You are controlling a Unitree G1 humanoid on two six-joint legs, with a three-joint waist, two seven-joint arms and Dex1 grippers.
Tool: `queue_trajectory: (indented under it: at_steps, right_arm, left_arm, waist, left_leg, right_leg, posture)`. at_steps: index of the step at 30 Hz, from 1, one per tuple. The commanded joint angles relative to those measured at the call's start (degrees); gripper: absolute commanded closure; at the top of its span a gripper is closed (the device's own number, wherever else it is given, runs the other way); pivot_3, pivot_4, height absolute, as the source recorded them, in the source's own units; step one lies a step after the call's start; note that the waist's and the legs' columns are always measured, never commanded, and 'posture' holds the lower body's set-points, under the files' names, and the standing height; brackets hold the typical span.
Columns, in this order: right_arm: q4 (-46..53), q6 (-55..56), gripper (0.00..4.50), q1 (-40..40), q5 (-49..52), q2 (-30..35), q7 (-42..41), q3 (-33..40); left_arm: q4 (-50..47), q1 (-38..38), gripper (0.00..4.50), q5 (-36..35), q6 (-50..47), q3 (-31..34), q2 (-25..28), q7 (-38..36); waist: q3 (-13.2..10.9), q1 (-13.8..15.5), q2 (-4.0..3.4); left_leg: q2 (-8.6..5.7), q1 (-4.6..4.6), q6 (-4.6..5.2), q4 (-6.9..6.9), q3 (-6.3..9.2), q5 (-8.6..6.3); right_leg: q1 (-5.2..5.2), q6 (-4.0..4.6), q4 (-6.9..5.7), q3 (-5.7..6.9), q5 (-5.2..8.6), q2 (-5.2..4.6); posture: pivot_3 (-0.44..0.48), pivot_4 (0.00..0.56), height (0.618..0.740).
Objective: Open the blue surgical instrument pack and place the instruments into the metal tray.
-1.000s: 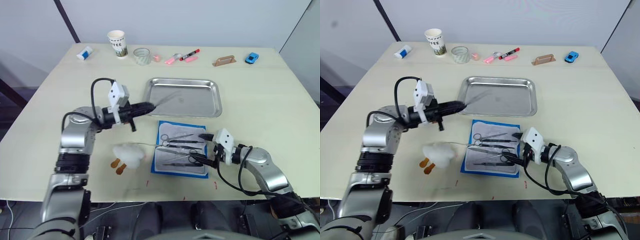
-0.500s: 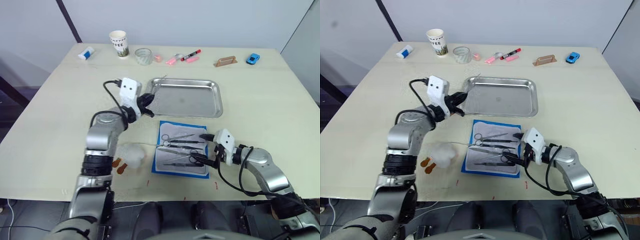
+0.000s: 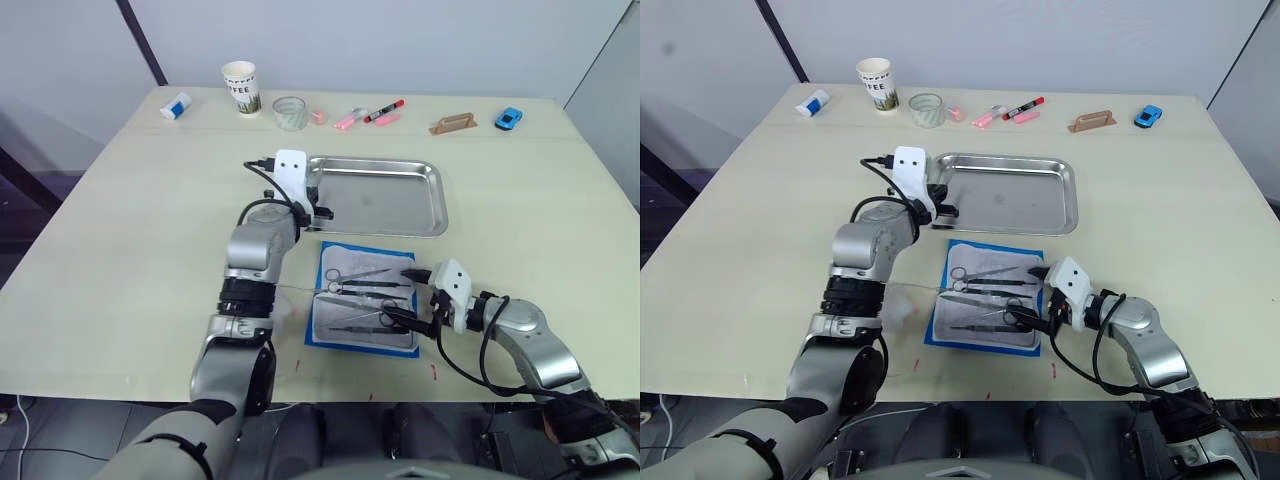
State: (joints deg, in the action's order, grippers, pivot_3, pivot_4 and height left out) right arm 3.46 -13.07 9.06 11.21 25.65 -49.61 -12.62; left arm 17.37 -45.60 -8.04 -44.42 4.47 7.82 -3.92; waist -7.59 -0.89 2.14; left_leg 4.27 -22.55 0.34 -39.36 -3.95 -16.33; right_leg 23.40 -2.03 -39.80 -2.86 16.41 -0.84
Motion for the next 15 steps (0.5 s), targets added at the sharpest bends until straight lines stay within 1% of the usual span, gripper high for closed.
queue_trajectory:
  at_steps: [1,8,15]
  right_arm:
    - [-4.8,-3.3,0.0,-2.3,-3.4,1.2,0.4,-3.2]
    - [-4.7,-3.2,0.0,-2.4,-3.5,1.0,0.7,-3.2]
    - [-4.4,-3.2,0.0,-2.6,-3.5,0.8,1.0,-3.3]
  left_arm:
    - [1.8,-2.0,4.45,0.5,1.5,0.4,-0.6,1.1]
    - [6.1,-3.9,4.45,1.5,3.9,0.9,0.3,2.3]
    - [6.3,-3.9,4.45,1.6,3.8,0.9,0.8,2.1]
  waist:
    - [0.0,0.0,0.0]
    - [0.0,0.0,0.0]
    - [0.0,0.0,0.0]
  left_leg:
    - [0.0,0.0,0.0,0.0,0.0,0.0]
    - [0.0,0.0,-0.01,0.0,-0.01,0.01]
    - [0.0,-0.01,-0.03,0.01,0.0,0.01]
  right_leg:
    - [0.0,0.0,0.0,0.0,0.0,0.0]
    - [0.0,0.0,0.0,0.0,0.0,0.0]
    - [0.0,0.0,0.0,0.01,0.0,0.0]
  posture:
    - [0.0,0.15,0.718]
    - [0.0,0.15,0.718]
    - [0.0,0.15,0.718]
